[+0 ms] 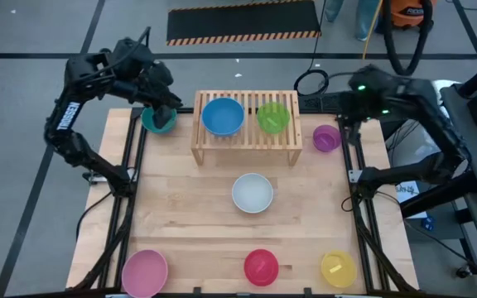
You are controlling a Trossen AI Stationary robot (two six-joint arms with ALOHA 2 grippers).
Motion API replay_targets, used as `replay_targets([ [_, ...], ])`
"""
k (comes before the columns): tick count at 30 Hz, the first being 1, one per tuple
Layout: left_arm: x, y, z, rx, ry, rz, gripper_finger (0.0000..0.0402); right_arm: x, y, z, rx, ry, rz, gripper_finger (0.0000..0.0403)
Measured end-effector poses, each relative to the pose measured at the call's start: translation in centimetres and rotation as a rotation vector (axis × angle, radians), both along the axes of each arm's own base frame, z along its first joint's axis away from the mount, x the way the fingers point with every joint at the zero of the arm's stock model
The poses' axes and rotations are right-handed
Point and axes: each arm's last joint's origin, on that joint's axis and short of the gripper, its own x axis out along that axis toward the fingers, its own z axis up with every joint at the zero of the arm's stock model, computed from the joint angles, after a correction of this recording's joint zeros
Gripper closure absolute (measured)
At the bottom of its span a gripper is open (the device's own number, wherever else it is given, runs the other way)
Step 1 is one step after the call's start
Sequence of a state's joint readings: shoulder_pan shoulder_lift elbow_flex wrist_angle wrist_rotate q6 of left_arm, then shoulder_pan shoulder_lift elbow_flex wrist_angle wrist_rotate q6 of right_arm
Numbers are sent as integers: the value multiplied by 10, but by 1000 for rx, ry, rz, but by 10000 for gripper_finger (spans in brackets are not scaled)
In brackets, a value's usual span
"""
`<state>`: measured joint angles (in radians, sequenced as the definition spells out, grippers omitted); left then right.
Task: Place and stack bowls onto a shelf
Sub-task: Stack the red bowl on top of the green bowl on the shelf
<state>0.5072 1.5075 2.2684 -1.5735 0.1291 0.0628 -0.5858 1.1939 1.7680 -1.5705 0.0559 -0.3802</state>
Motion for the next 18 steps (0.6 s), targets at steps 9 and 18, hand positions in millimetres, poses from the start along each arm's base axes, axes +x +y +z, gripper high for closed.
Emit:
replay_targets([
  [9,0,0,0,6,1,-5,327,12,-11,-74,122,288,-64,316],
  [18,0,0,0,8,1,-8,327,12,0,-125,459,310,52,323],
])
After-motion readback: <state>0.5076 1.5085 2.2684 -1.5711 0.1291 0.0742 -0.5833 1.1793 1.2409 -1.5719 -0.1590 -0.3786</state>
